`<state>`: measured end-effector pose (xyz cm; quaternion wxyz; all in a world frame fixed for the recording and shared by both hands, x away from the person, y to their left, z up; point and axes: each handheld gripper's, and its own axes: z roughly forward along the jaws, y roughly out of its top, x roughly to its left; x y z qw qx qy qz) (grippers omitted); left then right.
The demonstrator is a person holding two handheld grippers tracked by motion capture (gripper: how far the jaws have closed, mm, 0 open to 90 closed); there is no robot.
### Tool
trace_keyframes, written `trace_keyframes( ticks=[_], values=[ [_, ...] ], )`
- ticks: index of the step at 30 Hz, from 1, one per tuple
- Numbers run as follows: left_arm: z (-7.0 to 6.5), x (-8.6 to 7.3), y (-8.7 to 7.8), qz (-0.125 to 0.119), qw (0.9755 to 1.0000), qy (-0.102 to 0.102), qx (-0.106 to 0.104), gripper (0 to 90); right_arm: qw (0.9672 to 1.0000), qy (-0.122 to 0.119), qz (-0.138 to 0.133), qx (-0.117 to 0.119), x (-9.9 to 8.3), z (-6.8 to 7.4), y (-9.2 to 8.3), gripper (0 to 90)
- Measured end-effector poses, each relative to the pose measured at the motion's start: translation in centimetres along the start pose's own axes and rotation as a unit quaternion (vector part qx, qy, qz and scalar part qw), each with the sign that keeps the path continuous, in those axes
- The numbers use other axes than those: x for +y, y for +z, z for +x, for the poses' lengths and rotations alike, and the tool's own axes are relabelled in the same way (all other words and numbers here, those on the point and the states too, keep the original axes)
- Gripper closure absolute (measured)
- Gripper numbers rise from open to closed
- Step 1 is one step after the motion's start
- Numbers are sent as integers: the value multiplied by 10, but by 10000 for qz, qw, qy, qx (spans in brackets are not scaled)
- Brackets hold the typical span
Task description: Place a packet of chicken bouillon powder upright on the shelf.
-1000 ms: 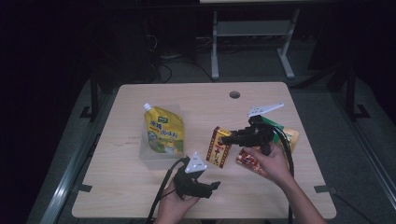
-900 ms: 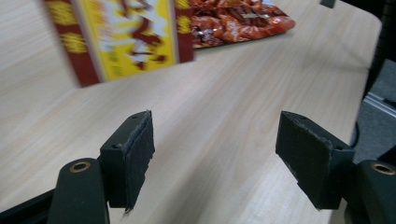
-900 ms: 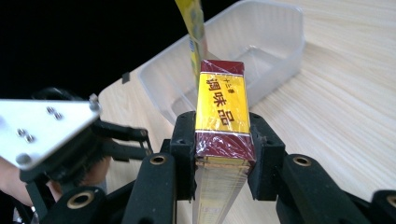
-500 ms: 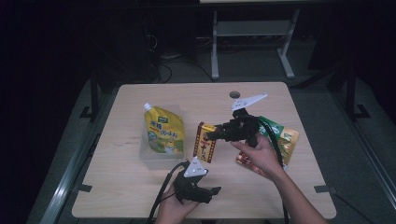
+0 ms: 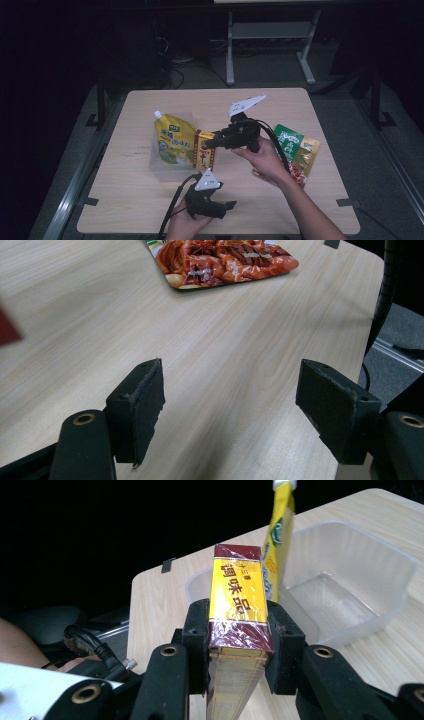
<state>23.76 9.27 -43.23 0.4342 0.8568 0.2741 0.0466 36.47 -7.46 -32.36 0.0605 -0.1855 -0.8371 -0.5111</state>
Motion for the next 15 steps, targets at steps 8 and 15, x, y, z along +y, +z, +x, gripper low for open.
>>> trace_keyframes(
  ticks=[8, 15],
  values=[
    [0, -1, 0, -3, 10000, 41, -29, 260, 9998, -137, 113, 132, 11, 2, 20, 673],
    [0, -2, -2, -65, 9999, 83, -78, 259, 9993, -288, 157, 174, 22, 4, 31, 673]
  ],
)
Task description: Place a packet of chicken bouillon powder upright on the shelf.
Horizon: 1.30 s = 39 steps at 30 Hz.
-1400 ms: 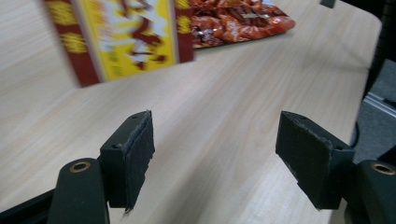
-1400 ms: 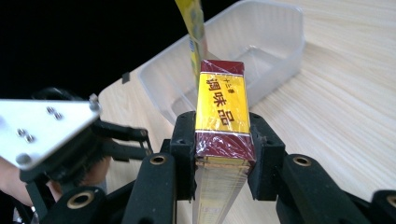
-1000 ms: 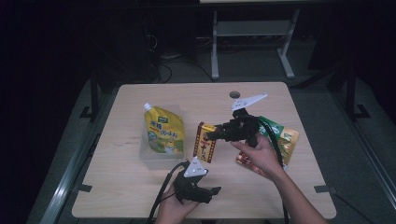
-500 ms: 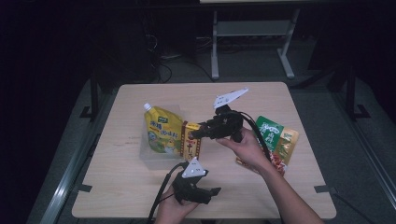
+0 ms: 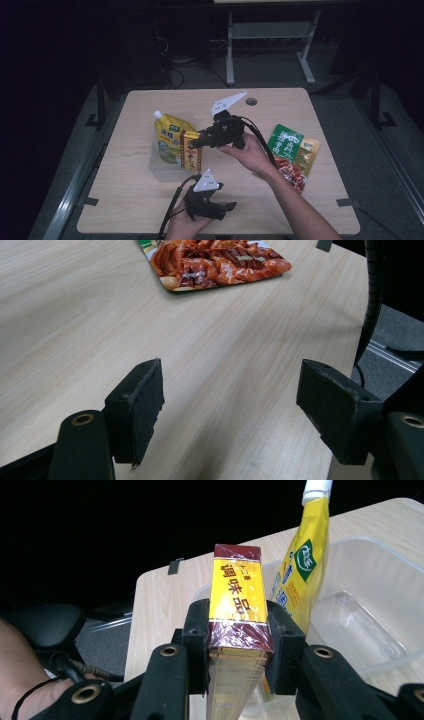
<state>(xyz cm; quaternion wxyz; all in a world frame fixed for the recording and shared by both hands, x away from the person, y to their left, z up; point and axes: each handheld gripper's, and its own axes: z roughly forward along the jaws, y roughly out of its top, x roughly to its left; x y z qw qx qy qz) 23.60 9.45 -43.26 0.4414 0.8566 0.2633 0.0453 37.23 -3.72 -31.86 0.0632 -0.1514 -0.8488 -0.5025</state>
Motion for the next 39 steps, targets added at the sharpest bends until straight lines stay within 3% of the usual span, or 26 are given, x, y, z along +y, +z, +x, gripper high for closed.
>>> trace_keyframes(
  ticks=[7, 23, 39],
  values=[
    [0, 0, -1, 2, 10000, 10, -7, 258, 9999, -109, 96, 62, 9, -2, 16, 672],
    [-1, -2, 1, 28, 10000, -13, -47, 252, 9993, -202, 297, 65, 9, -9, 40, 672],
    [-2, -2, 3, 56, 9999, -40, -118, 250, 9985, -370, 388, 52, 7, -8, 53, 671]
  ],
)
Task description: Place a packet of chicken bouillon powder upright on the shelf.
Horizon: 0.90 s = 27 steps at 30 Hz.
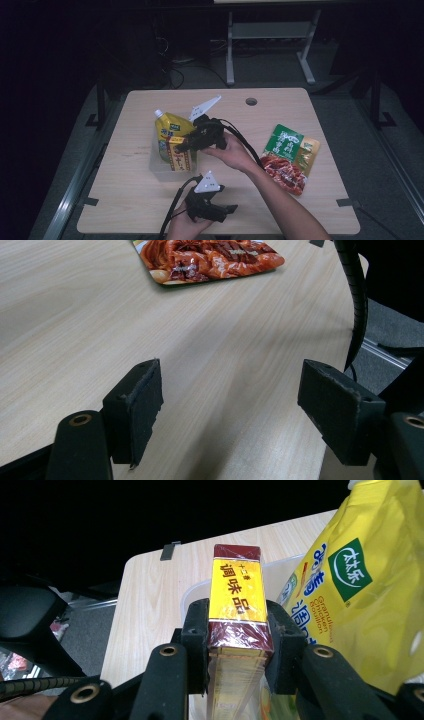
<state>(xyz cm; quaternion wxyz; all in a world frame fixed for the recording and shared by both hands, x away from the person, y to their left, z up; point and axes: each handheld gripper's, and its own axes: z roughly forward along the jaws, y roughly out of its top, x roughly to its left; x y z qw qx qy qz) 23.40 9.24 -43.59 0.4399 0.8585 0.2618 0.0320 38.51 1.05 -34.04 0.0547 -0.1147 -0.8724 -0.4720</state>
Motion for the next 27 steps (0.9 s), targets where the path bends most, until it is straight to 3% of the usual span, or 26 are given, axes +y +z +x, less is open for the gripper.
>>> trace_keyframes(
  ticks=[16, 27],
  values=[
    [-1, 0, -1, -36, 10000, -10, -24, 250, 9996, -211, 98, -145, -5, 6, 7, 669],
    [-1, -1, -3, -22, 10000, 22, -19, 250, 9996, -223, 19, -184, -13, 9, 12, 666]
  ],
)
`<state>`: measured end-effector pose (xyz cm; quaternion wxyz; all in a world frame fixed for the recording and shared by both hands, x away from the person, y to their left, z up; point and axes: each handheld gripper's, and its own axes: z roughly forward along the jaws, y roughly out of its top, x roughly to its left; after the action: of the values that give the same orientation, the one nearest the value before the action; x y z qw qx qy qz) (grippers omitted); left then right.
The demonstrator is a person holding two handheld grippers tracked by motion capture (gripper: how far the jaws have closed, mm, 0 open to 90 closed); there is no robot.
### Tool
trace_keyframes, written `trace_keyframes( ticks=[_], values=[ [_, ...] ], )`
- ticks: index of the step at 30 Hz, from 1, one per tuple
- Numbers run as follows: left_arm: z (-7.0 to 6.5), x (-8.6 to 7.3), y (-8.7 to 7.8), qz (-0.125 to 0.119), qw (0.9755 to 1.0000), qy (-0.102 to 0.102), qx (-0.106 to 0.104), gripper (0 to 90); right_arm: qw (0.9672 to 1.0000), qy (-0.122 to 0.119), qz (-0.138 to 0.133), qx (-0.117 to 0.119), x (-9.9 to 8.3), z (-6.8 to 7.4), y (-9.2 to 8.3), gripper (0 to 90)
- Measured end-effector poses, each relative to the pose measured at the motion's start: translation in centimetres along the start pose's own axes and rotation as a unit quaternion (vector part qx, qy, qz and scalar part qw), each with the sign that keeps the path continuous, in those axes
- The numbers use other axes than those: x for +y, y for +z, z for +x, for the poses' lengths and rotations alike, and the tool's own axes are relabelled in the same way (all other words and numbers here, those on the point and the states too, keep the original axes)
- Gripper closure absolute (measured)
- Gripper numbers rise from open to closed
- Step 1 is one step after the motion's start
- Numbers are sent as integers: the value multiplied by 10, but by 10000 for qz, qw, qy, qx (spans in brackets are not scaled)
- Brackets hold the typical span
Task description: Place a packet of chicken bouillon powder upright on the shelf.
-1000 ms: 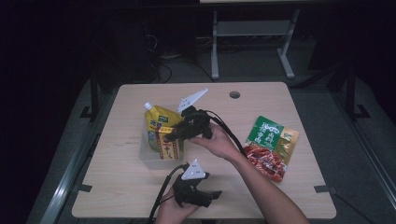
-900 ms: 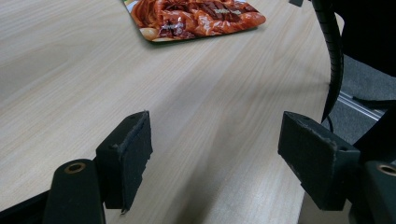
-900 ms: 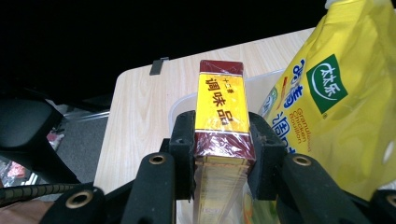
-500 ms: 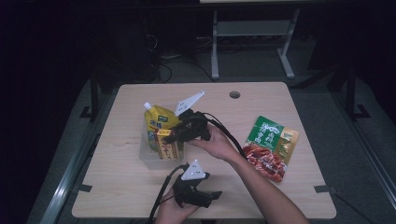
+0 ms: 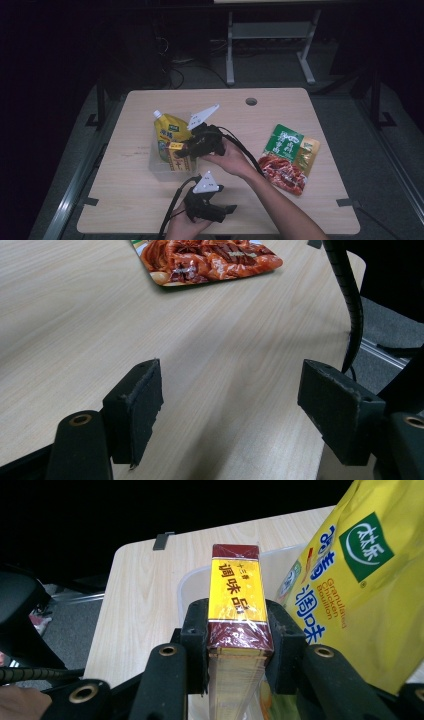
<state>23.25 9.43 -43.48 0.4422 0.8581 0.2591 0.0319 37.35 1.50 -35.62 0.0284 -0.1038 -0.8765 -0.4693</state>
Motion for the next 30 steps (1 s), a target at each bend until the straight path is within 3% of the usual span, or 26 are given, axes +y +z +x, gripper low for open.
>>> trace_keyframes(
  ticks=[5, 9, 17, 30],
  values=[
    [-1, 0, 1, -3, 10000, 72, -31, 250, 9999, 64, 109, 75, -6, 2, 7, 655],
    [-1, 0, 1, -21, 10000, 25, -24, 250, 9998, 24, 166, 61, -9, 1, 10, 650],
    [-3, 0, 1, -17, 10000, -23, -26, 250, 9990, 167, 390, 154, -18, 1, 18, 616],
    [-3, 0, 1, -25, 10000, -9, -25, 250, 9987, 299, 363, 207, -21, 1, 16, 545]
  ],
)
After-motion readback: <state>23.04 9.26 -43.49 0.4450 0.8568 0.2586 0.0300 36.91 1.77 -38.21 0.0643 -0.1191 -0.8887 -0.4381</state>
